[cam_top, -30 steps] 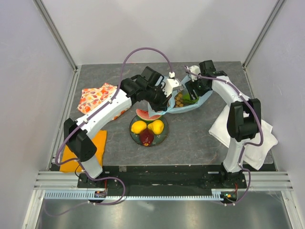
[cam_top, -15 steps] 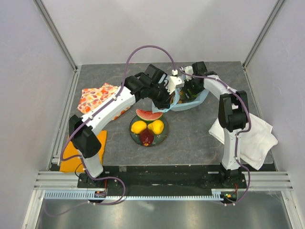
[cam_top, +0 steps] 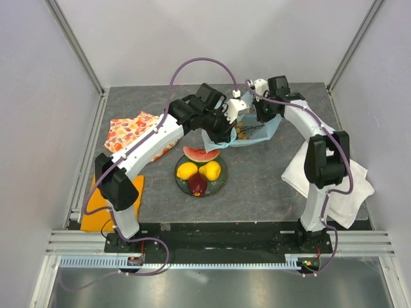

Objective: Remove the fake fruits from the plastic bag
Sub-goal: Adjust the plastic bag at the center of the board.

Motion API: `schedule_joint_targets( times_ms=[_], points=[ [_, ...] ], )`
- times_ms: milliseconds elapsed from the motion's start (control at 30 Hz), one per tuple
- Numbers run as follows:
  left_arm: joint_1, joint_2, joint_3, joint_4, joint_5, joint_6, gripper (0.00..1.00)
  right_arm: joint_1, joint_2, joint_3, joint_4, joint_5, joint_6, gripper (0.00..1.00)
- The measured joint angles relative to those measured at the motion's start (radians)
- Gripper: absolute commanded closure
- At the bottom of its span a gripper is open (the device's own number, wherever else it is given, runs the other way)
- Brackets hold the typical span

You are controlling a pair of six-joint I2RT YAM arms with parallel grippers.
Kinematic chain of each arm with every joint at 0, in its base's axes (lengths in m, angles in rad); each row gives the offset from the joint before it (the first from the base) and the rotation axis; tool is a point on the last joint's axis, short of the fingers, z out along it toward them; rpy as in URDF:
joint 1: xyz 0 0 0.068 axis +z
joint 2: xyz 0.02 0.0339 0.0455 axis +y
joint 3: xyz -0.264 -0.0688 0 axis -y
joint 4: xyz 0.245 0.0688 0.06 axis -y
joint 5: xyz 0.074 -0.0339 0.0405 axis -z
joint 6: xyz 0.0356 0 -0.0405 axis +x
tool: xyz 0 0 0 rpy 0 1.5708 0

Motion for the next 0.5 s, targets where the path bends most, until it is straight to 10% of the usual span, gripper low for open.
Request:
schedule_joint_targets(
  times_ms=[267, 500],
  points=[
    [0.021, 0.043, 0.096, 0.005, -0.021, -0.012, 0.98, 0.002, -0.193, -0.002, -0.032, -0.108, 0.023, 0.79],
    [0.056, 0.046, 0.175, 0.030, -0.022, -0.044, 0.98, 0.027, -0.160, -0.002, -0.066, -0.182, 0.053, 0.17]
  ],
)
